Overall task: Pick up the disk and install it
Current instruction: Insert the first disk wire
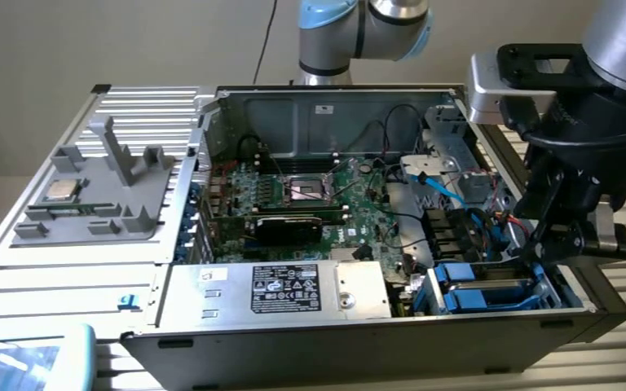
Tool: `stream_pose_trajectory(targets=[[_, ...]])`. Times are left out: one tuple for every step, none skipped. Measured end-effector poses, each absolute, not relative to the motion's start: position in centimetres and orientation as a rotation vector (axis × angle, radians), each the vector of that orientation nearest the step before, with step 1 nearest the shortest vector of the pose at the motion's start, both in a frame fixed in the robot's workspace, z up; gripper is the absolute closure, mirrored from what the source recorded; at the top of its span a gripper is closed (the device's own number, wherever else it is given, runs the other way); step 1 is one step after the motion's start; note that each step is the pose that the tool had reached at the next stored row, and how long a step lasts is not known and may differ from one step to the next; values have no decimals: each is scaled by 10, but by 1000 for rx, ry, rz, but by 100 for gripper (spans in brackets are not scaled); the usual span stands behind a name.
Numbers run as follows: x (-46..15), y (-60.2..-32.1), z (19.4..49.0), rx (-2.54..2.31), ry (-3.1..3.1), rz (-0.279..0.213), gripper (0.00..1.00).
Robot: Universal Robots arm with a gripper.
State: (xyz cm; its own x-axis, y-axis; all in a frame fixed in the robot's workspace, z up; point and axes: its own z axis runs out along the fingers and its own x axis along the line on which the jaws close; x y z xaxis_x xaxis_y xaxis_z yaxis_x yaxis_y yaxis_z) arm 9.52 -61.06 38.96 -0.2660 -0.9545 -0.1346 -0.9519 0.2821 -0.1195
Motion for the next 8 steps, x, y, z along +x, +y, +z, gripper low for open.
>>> stream_pose_trajectory(targets=[[96,-611,389,-1795,2354,-19,50],[96,-611,389,-1811,2342,-17,50],[96,-611,389,-1826,2329,-15,50],[96,-611,389,-1843,2316,-13,50],[96,-611,389,-1862,2301,-10,50],[97,-611,388,-1883,2284,-8,50],[97,-611,388,-1903,2267,-5,50],[97,-611,387,-1924,2249,-3,50]])
